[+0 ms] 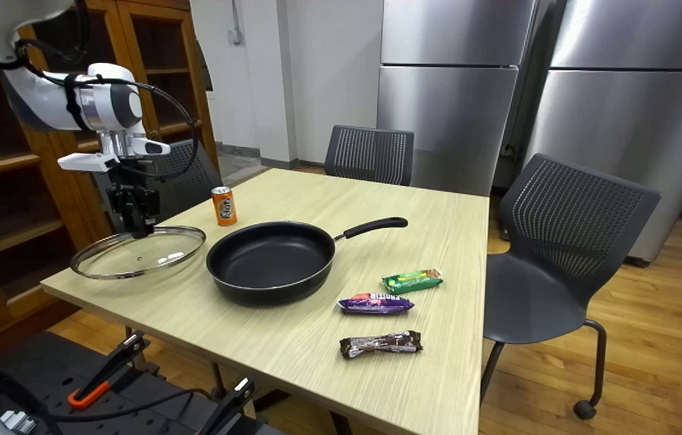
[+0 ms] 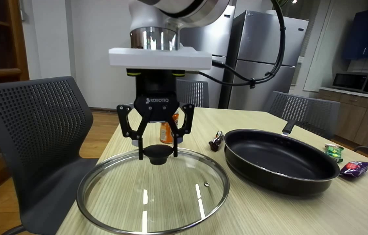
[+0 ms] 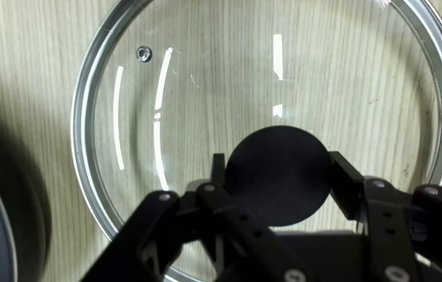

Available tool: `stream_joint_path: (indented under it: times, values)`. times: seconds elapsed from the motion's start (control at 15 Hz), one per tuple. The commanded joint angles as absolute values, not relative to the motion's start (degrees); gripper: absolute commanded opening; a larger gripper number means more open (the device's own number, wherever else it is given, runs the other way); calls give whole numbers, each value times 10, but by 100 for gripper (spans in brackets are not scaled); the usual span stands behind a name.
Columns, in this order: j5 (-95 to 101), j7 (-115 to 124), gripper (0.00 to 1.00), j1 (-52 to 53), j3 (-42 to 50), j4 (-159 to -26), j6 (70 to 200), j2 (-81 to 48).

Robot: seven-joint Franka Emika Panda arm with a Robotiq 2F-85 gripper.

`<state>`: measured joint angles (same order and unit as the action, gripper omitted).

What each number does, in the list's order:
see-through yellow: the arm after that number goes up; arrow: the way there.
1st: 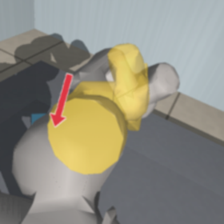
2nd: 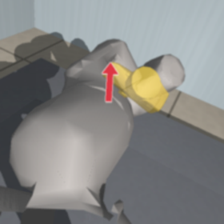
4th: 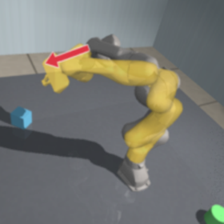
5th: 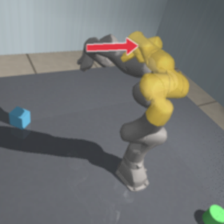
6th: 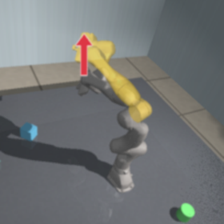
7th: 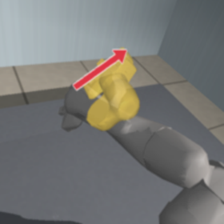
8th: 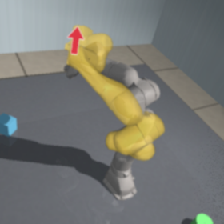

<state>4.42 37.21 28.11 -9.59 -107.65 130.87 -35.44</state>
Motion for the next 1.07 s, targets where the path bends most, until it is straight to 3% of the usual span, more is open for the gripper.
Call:
stream_joint_path:
  times: [0.0,0.93,1.0]
  values:
    - [29,377,39,284,-93,-1069,1309,-350]
    - [-2,372,39,279,-82,-1068,1353,-371]
    - [-2,371,89,279,-82,-1069,1353,-370]
